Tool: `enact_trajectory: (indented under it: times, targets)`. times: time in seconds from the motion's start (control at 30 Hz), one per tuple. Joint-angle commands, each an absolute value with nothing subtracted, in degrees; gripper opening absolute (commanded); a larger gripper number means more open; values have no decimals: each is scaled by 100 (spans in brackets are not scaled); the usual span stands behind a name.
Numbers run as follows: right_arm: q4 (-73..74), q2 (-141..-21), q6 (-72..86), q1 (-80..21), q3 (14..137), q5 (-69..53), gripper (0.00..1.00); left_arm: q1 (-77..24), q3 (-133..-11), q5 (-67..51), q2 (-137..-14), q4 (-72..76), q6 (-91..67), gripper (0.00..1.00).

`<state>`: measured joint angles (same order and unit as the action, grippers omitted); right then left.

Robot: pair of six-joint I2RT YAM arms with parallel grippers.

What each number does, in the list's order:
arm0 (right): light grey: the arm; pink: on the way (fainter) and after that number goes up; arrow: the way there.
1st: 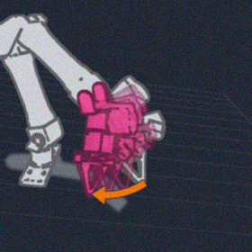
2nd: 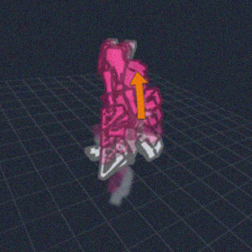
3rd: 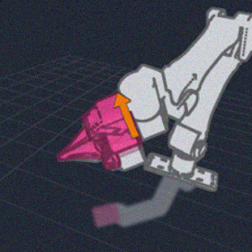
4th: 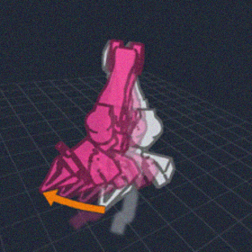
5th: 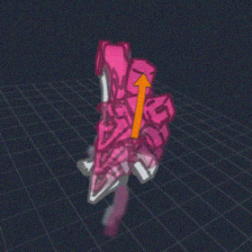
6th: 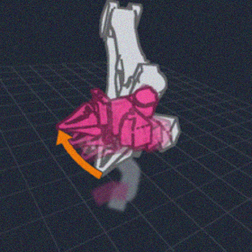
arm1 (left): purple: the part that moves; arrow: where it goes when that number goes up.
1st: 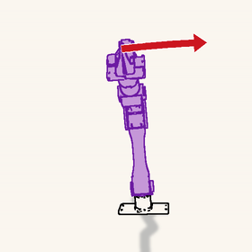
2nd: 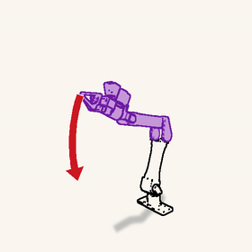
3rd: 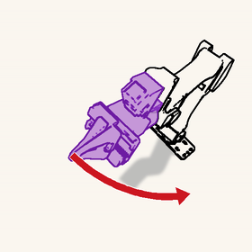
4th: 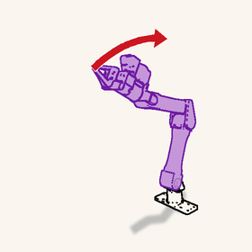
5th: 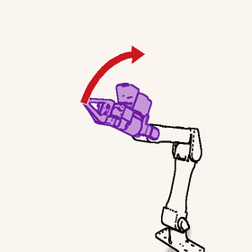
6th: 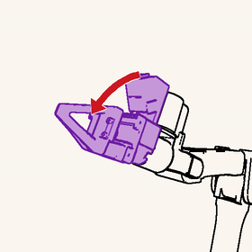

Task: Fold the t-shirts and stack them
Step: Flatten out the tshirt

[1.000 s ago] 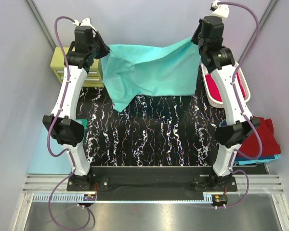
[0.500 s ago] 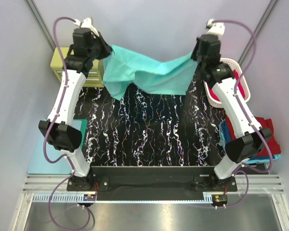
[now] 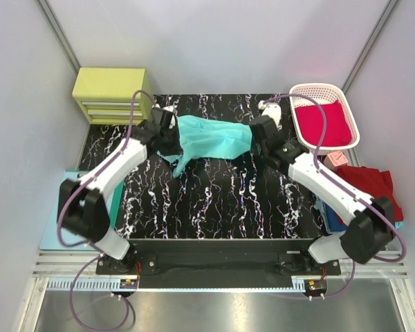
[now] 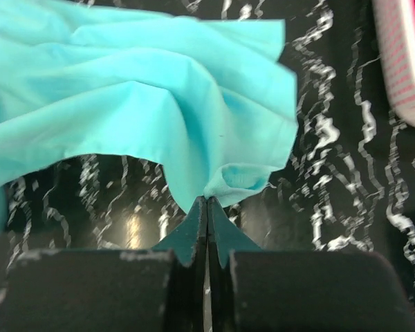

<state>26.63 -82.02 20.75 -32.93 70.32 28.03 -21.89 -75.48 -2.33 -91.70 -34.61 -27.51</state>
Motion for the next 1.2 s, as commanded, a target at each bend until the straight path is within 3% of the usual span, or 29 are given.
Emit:
enact_trajectory:
  times: [0.0,0.27,0.97,1.17]
  targets:
    - [2890,-7787,2697,-3647,6585,2997,0,-2407,-6885,-17,-8052,-3120,-2962,0]
    - [3637,-7717,3207,-3841,6100,2786,0,-2593,-5757,-18,-7093,-3558,-3112,0]
    - [6178,-7541,4641,-4061,5722,1328,0,-2593,-5616,519,-7066,-5616,-2971,0]
    - [6364,-7621,4465,-4069,5870,1309,0,-2593,-5660,413,-7076,-5915,-2962,6]
